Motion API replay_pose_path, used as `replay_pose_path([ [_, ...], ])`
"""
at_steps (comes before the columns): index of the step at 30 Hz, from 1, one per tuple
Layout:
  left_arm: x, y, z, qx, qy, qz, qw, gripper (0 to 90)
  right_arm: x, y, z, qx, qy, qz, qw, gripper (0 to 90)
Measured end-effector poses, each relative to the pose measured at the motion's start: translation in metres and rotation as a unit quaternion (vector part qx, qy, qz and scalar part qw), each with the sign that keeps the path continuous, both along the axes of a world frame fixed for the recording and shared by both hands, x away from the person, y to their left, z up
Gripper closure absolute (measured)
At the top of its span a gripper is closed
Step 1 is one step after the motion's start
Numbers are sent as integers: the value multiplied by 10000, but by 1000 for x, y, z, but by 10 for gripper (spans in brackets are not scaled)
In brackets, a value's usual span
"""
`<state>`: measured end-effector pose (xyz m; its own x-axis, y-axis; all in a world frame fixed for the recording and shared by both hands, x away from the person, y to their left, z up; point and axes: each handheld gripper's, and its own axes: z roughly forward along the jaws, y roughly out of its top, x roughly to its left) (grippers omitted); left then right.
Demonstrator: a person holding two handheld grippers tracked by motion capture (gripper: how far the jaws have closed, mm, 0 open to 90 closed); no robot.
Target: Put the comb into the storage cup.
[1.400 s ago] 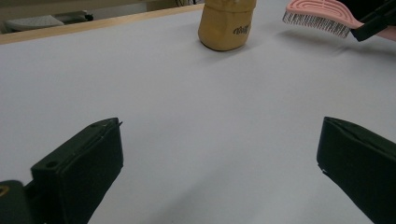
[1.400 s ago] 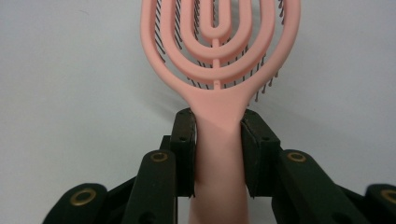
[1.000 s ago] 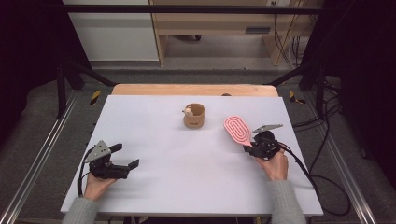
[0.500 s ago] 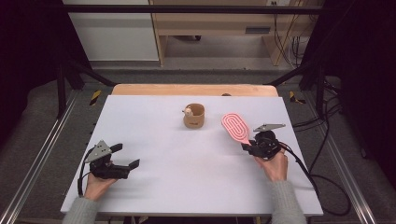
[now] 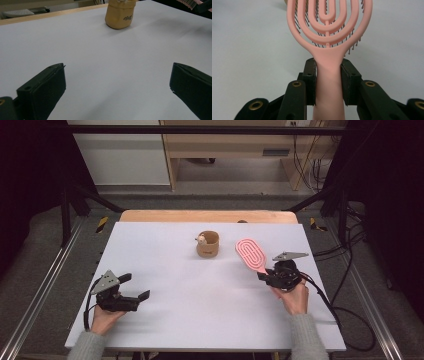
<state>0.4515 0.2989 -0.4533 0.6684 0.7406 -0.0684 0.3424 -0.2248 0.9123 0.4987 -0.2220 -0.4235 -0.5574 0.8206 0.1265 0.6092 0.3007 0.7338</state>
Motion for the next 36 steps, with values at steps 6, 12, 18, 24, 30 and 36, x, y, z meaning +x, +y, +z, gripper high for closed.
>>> replay_pose_path([
  [6, 0, -1, 1, -12, -6, 13, 10000, 1, -2, 1, 3, 72, -71, 33, 9999, 699],
  [12, 0, -1, 1, -13, 5, 55, 10000, 1, -4, 4, 5, 137, -165, 113, 9997, 699],
  [18, 0, -2, 2, -33, -17, 78, 10000, 1, -5, 8, 7, 216, -172, 193, 9994, 699],
  [24, 1, -5, 3, -31, -13, 69, 10000, 1, -6, 10, 8, 261, -162, 244, 9992, 699],
  [30, 1, -7, 4, -68, -21, 86, 9999, 3, -7, 13, 9, 316, -191, 301, 9989, 699],
  [36, 1, -11, 6, -59, 5, 83, 9999, 4, -9, 18, 11, 368, -249, 380, 9983, 699],
])
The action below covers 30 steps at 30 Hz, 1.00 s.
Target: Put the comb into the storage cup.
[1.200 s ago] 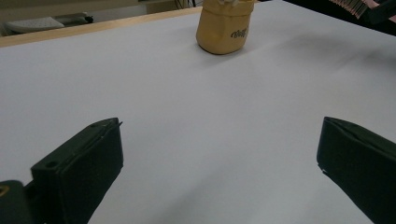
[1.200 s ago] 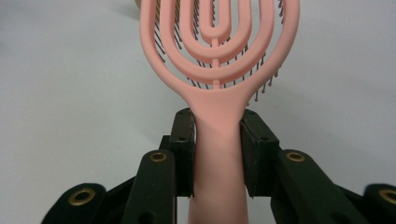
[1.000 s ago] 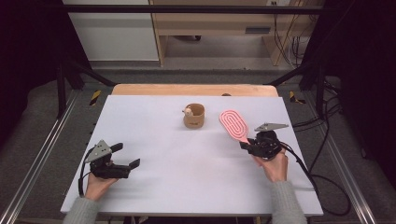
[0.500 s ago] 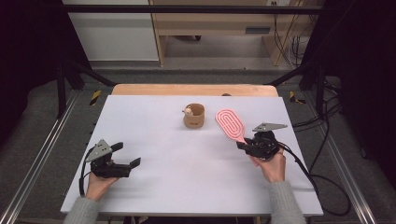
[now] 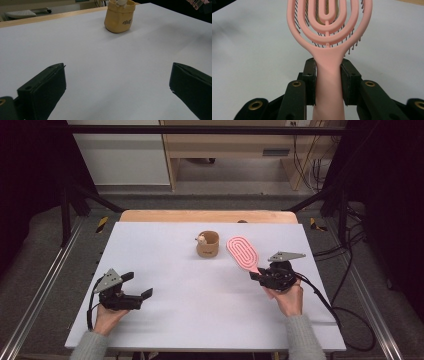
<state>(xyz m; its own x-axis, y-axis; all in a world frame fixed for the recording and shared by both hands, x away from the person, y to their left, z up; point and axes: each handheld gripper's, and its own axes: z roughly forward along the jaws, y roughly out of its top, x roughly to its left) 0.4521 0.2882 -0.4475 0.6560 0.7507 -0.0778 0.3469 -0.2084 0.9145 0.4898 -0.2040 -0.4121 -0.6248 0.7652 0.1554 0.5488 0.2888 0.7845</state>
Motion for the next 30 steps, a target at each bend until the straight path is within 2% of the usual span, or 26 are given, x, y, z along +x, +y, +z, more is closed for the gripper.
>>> replay_pose_path([
  [20, -2, -15, 6, -123, 16, 39, 9999, 6, -6, 19, 5, -4, -136, 310, 9994, 699],
  [30, -2, -20, 9, -171, 117, 88, 9997, 6, -8, 26, 6, 18, -161, 428, 9990, 699],
])
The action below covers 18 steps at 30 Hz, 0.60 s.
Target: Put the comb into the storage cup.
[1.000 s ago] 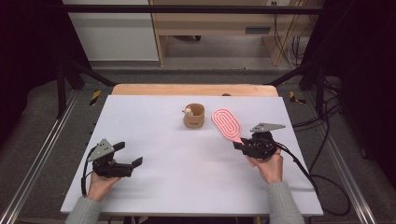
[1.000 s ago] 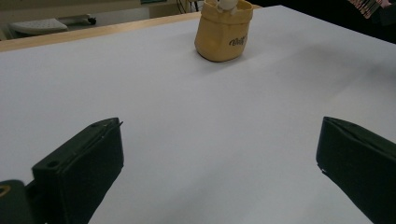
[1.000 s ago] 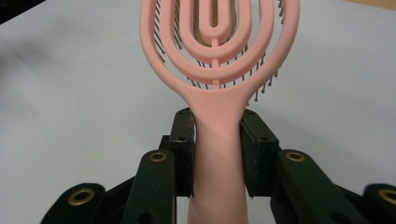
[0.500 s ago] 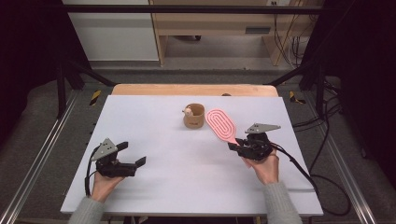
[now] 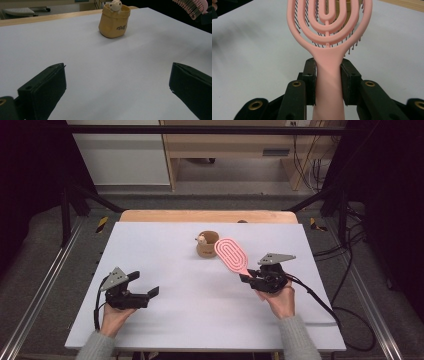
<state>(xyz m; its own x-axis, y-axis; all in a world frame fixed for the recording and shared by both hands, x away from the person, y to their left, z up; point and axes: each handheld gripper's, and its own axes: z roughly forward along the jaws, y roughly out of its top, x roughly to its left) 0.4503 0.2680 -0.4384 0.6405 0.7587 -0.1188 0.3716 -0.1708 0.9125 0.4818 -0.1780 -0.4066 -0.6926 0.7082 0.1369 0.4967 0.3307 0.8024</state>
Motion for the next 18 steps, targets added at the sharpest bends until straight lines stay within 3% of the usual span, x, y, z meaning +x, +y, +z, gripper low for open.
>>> replay_pose_path([
  [18, 1, -12, 7, -171, 83, -84, 9998, 6, -4, 7, 4, 57, -117, 165, 9998, 699],
])
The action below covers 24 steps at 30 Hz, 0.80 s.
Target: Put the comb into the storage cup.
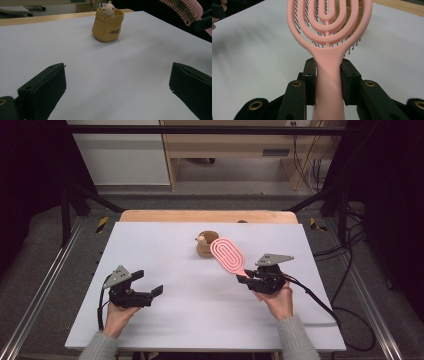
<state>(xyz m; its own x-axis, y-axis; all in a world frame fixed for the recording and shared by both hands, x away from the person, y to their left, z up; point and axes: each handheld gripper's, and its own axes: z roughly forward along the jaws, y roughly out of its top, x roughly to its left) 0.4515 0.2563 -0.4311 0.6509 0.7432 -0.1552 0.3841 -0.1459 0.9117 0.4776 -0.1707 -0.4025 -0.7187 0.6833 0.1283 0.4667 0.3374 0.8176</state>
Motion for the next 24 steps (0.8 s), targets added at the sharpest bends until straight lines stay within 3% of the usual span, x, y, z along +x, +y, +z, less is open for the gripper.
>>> replay_pose_path([
  [24, 6, -23, 12, -191, 2, -205, 9996, 4, -2, 6, 0, -1, -41, 93, 9999, 699],
])
